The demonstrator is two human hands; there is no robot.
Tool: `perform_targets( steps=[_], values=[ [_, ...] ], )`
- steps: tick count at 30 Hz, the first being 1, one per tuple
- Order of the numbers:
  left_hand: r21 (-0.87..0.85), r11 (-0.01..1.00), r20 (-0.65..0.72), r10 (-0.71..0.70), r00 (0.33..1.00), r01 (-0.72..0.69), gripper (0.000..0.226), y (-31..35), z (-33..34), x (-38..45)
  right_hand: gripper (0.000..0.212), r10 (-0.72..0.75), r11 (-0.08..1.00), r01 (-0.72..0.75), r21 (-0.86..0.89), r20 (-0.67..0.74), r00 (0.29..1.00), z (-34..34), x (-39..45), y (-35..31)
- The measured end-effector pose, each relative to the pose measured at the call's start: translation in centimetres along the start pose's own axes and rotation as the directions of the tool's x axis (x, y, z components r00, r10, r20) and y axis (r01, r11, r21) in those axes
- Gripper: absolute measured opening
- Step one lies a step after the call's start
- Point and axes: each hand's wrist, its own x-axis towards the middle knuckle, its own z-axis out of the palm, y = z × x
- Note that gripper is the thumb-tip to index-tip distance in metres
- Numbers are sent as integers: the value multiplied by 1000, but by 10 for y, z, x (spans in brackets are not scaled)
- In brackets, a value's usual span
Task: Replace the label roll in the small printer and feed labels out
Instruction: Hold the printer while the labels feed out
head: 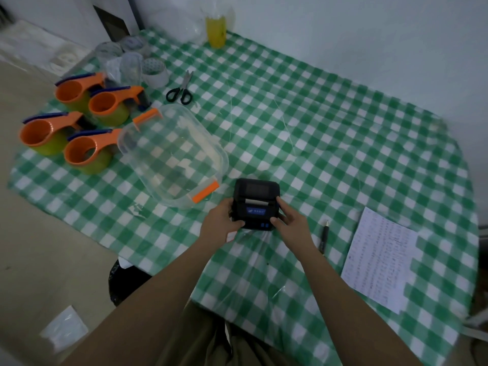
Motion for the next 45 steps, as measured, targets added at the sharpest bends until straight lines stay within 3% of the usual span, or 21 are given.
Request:
perform_targets(
  steps=[11, 22, 30, 36, 41, 45],
  values=[
    [41, 999, -19, -12, 1000, 12, 75, 2, -1, 0, 57, 1, 1000, -1, 13, 5, 1000, 0, 0, 1],
    [92, 996, -35, 12, 999, -9, 57, 4, 0, 0, 57, 5, 1000, -5, -1, 1, 1000, 0, -1, 0],
    [87, 996, -19, 5, 1000, -3, 67, 2, -2, 0, 58, 3, 1000, -3, -5, 0, 1000, 0, 1, 2],
    [91, 996, -4, 7, 1000, -7, 60, 3, -2, 1, 58, -6, 1000, 6, -3, -3, 1000, 0, -1, 2],
    [17, 1000, 2, -6, 1000, 6, 77, -8, -2, 5, 57, -6, 1000, 6, 10, 1, 1000, 0, 0, 3],
    [18, 999, 0, -29, 1000, 29, 78, -13, -1, 10, 57, -6, 1000, 6, 20, 2, 1000, 0, 0, 3]
  ],
)
